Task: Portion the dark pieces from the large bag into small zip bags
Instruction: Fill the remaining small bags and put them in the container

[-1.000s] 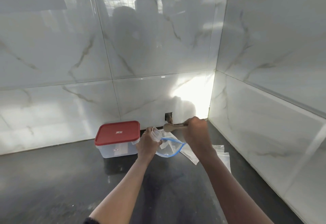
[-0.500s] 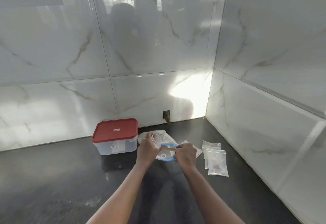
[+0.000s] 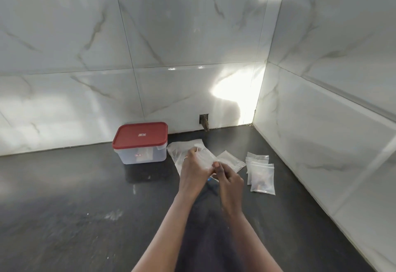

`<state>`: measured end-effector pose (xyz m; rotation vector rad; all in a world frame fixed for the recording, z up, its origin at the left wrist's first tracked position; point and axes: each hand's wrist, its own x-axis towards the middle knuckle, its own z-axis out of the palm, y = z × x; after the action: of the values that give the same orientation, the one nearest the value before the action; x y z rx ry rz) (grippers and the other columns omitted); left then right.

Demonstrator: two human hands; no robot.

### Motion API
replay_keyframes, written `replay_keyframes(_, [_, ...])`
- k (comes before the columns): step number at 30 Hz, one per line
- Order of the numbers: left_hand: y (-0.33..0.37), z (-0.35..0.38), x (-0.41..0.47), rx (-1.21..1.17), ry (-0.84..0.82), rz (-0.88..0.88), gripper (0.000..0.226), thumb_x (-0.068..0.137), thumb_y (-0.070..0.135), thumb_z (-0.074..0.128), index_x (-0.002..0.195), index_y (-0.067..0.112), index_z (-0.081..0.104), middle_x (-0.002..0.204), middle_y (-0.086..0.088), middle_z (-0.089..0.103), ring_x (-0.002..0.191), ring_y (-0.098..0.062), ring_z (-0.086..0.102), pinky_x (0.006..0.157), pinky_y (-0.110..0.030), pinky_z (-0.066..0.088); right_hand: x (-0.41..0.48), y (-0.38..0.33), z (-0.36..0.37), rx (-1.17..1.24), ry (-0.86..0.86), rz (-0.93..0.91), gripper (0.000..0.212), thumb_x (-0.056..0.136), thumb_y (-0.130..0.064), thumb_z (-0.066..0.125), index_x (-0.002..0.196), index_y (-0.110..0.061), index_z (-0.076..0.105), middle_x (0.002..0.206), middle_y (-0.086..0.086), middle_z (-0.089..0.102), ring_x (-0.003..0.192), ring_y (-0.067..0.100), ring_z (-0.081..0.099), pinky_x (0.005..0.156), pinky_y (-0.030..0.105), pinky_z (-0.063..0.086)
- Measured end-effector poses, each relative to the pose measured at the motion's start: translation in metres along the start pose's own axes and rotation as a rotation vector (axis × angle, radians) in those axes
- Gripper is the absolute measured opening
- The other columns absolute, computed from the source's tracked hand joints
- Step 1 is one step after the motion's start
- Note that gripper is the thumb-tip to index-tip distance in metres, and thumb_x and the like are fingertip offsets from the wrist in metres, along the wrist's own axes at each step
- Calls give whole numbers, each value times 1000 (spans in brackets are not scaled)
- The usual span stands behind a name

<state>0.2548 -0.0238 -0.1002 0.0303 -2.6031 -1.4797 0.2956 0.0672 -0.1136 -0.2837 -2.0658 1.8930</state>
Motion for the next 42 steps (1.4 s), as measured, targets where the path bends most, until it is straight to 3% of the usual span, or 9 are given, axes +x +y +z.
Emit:
replay_keyframes(4, [8, 12, -6, -26, -104, -41, 68, 84, 24, 57, 142, 15, 22, 143, -10, 32, 134, -30, 26, 109, -42, 28, 2, 4, -11, 45, -106, 4, 9, 82, -27, 72, 91, -28, 69, 89, -5, 73, 91, 12, 69, 87, 27, 53])
replay_keyframes(6, [5, 16, -9, 1, -141, -51, 76, 83, 26, 61, 144, 18, 16, 143, -10, 26, 133, -30, 22, 110, -41, 22, 4, 10, -15, 26, -72, 10, 17, 82, -28, 72, 97, -21, 71, 92, -2, 74, 91, 12, 69, 88, 33, 54])
replay_keyframes(8, [2, 20, -12, -15, -171, -49, 91, 71, 32, 70, 144, 20, 17, 137, -9, 27, 129, -26, 25, 107, -37, 24, 5, 14, -19, 21, -18, 15, 5, 86, -23, 68, 82, -26, 72, 79, -5, 73, 79, 12, 67, 84, 42, 54])
replay_keyframes(10, [-2, 23, -15, -144, -210, -66, 95, 58, 38, 71, 140, 23, 26, 126, -6, 36, 119, -23, 37, 102, -35, 35, 8, 14, -25, 98, 5, 51, 23, 88, -15, 65, 68, -27, 70, 67, -7, 70, 72, 14, 63, 81, 46, 52])
replay_keyframes(13, [-10, 25, -22, -513, -221, -131, 55, 75, 22, 74, 123, 20, 47, 98, -6, 54, 82, -15, 57, 70, -29, 51, 14, 17, -35, 214, 30, 115, 31, 89, -8, 63, 65, -26, 73, 64, -6, 70, 74, 19, 62, 79, 43, 52])
replay_keyframes(17, [-18, 30, -31, -711, -117, -173, 7, 91, 12, 58, 96, 8, 62, 74, 0, 57, 64, -8, 50, 59, -22, 48, 22, 24, -40, 260, 48, 151, 25, 87, -5, 64, 70, -22, 68, 67, -2, 69, 71, 19, 64, 69, 32, 50])
replay_keyframes(26, [-31, 38, -33, -746, 29, -265, 11, 91, 22, 59, 81, 20, 64, 83, -12, 61, 73, -28, 52, 70, -47, 46, 25, 37, -32, 283, 33, 240, 37, 85, 12, 56, 64, -18, 55, 52, -10, 59, 50, 3, 51, 56, 23, 43])
replay_keyframes(34, [-39, 43, -33, -446, 32, -120, 15, 92, 39, 54, 100, 27, 58, 83, 0, 64, 70, -16, 57, 72, -43, 52, 26, 40, -34, 320, 61, 275, 36, 87, 8, 57, 64, -19, 54, 53, -10, 59, 51, 4, 49, 50, 19, 40])
replay_keyframes(42, [-33, 45, -32, -637, -70, -129, 18, 91, 34, 58, 83, 19, 65, 65, 3, 55, 60, -8, 46, 59, -23, 41, 28, 35, -38, 401, 54, 299, 31, 90, 7, 53, 68, -14, 53, 62, 0, 58, 54, 9, 53, 56, 26, 46])
